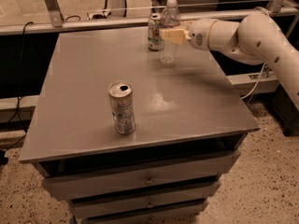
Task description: Move water bottle near 7up can
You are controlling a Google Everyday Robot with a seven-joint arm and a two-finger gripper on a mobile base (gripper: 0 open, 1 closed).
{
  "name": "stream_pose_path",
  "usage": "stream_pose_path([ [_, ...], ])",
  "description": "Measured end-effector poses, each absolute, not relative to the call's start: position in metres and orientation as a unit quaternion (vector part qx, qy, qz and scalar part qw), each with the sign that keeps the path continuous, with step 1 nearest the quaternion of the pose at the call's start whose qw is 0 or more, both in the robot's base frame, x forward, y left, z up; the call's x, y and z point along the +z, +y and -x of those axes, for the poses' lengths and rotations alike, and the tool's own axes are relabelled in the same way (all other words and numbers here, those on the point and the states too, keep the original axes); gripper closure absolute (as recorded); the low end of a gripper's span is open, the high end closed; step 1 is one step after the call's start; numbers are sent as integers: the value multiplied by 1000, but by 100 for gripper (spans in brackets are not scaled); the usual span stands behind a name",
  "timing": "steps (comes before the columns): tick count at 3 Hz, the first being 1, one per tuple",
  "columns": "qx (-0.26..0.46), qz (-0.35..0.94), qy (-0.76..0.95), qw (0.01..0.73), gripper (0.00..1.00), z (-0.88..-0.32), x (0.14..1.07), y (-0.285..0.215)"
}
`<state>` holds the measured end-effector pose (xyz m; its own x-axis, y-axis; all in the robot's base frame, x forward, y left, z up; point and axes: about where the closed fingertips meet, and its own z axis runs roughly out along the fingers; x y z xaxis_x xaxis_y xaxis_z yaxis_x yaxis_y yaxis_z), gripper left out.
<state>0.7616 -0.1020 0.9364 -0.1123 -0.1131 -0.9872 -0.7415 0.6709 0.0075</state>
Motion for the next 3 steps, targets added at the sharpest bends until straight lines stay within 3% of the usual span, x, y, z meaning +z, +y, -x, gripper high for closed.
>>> stream_pose_path([
  [3, 245, 304, 699, 600, 100, -802, 931, -125],
])
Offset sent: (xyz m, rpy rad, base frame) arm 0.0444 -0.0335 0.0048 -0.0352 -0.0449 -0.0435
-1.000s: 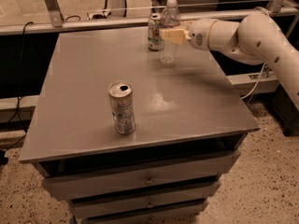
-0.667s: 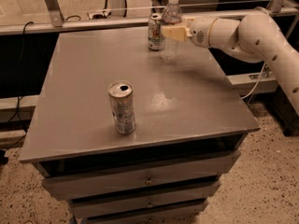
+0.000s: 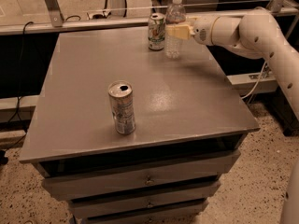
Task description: Move water bottle near 7up can
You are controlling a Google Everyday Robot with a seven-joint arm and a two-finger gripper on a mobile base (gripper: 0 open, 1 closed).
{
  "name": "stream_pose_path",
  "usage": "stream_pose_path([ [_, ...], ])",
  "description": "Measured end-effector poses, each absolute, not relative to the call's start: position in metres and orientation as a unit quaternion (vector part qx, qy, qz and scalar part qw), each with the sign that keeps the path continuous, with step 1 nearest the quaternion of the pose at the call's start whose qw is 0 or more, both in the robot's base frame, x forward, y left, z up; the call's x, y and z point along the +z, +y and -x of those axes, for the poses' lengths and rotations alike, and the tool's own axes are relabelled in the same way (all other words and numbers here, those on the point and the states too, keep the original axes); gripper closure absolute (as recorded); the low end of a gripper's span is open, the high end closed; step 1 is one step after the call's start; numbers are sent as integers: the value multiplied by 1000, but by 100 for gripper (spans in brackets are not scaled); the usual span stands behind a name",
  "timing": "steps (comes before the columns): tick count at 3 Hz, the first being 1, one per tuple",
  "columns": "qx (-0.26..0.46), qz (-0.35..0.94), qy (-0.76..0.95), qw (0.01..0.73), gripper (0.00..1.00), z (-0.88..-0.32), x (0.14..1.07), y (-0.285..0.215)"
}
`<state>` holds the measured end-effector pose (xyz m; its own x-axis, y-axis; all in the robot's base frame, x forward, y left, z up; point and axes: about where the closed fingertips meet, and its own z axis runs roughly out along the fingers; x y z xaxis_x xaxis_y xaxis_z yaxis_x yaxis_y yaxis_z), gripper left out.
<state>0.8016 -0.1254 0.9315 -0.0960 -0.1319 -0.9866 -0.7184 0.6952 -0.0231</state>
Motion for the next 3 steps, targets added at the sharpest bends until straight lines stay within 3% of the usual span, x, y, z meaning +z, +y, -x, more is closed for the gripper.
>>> stream_pose_path([
  [1, 244, 302, 700, 599, 91, -810, 927, -126],
  [3, 248, 300, 698, 601, 44, -822, 924, -119],
])
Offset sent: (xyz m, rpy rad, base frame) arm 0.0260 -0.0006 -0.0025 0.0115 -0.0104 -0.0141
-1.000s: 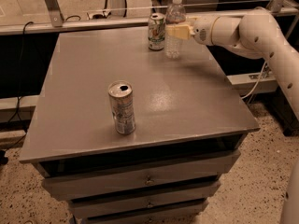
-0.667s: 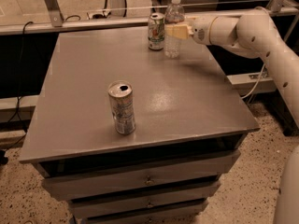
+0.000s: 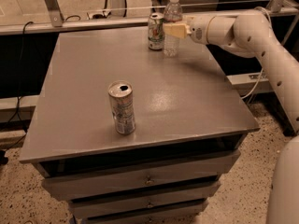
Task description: Move water bottle near 7up can
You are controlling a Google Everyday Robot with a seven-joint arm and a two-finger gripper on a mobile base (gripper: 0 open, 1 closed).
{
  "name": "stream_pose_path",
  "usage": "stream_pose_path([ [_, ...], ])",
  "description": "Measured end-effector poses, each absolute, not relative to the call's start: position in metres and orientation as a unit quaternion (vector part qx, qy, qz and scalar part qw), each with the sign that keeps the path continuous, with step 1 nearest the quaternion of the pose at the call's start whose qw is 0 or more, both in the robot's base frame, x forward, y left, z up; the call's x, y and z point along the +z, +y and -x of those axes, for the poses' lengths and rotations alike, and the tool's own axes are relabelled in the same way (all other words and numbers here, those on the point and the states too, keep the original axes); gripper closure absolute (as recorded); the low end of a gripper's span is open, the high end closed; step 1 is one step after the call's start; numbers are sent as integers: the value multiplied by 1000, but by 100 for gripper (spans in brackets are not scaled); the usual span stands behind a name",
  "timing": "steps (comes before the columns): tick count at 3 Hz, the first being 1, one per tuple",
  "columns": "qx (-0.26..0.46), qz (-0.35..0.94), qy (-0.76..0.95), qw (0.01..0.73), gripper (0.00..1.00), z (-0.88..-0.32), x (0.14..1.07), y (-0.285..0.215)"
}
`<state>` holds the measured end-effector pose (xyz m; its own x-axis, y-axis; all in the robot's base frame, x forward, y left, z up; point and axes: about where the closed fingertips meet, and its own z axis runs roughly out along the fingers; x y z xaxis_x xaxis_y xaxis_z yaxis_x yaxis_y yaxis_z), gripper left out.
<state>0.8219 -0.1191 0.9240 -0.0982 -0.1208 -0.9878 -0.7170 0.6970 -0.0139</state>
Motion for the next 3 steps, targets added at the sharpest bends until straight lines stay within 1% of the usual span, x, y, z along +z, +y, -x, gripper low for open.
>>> stream_pose_path([
  [1, 252, 301, 697, 600, 21, -822, 920, -116],
  [2, 255, 306, 694, 599, 1, -820, 920, -116],
  [3, 255, 323, 684, 602, 0, -812, 926, -120],
])
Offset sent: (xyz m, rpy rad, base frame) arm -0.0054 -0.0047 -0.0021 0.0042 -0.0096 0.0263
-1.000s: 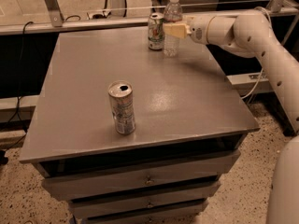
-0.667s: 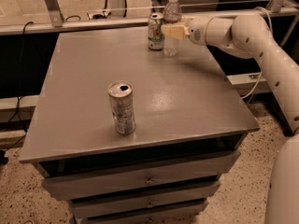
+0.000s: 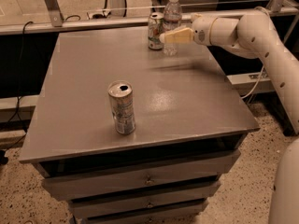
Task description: Move water bottle near 7up can
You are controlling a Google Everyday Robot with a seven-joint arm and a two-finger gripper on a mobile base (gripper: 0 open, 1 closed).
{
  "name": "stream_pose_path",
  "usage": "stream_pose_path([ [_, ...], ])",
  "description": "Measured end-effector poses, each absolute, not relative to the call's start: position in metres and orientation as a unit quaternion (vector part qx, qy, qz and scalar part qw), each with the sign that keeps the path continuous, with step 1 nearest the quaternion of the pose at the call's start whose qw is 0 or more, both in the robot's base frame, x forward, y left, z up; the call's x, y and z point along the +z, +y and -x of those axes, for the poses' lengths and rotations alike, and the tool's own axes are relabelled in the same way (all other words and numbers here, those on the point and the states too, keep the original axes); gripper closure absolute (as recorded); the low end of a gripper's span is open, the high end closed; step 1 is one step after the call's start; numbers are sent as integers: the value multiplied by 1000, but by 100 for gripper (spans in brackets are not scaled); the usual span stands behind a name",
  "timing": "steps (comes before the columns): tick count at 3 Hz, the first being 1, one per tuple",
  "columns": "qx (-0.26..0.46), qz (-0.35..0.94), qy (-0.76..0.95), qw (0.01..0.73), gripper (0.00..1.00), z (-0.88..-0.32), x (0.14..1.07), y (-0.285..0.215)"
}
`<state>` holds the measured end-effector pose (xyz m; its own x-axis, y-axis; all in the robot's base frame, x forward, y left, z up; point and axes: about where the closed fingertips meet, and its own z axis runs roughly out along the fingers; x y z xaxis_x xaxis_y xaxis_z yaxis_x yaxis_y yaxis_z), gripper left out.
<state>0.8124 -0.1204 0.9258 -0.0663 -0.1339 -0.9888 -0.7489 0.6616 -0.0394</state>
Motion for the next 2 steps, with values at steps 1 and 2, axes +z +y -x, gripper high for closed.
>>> stream_pose_path([
  [1, 247, 357, 671, 602, 0, -788, 933, -140],
  [2, 237, 413, 656, 586, 0, -745, 937, -168],
])
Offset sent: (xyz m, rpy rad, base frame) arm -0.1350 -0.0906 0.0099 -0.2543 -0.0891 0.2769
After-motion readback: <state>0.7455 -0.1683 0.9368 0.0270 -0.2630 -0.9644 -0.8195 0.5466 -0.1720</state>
